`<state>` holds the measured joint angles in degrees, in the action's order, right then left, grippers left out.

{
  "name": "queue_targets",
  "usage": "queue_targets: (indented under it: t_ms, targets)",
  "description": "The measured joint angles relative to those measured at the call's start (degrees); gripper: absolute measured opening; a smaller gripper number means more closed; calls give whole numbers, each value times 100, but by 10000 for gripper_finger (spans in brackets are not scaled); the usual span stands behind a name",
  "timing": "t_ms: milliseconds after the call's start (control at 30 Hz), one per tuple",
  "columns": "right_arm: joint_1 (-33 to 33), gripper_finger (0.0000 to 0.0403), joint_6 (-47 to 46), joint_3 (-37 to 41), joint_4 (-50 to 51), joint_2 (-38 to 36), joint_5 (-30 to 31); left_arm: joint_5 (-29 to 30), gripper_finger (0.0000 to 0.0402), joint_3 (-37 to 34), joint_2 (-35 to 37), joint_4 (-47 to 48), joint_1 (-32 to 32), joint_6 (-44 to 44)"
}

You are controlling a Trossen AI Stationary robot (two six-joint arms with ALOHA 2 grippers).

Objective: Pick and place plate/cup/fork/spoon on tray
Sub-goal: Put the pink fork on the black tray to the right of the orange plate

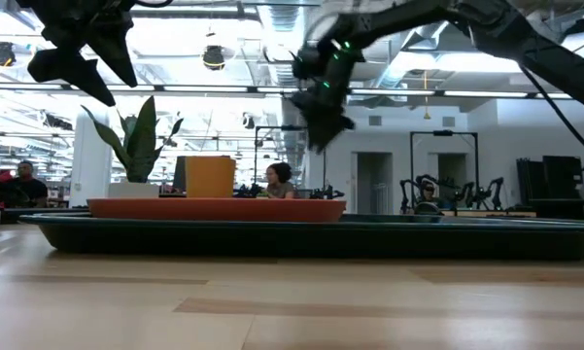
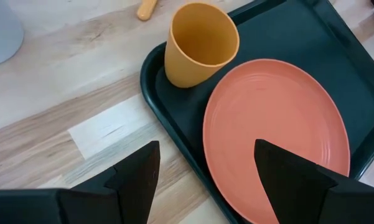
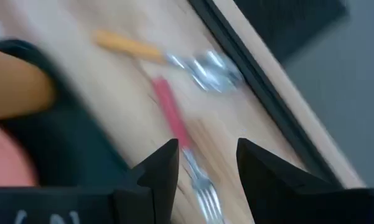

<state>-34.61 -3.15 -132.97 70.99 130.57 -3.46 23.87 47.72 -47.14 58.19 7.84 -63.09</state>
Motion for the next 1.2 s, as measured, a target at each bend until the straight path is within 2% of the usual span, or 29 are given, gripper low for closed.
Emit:
queue_targets:
  t_ms: [167,333,467,633,767,900,1200]
  targets:
    - [-529,187,-575,818,257,-19,-82,89,247,0,-1,0,-2,-2]
    - [-731,187,-928,2102,-281,-492,-321,120,247,0,-1,2,0,-3]
    - [-694,186,-1299,3459,-1363,-1270,-444,220,247,0,1,2,-2,-10]
    - [-636,187,-2343,5325,-3078,-2360,-415,397,247,0,-1,1,-1,-13]
    - [-556,189,-3091,6355,-4171,-2787,-409,473,247,0,-1,-4,-2,-17]
    - [-446,188,-3437,6788,-4704,-2824,-404,487,247,0,-1,-8,-2,-19]
    - [-366,186,-3586,6835,-4933,-2518,-234,447,247,0,-1,-17,-2,-122]
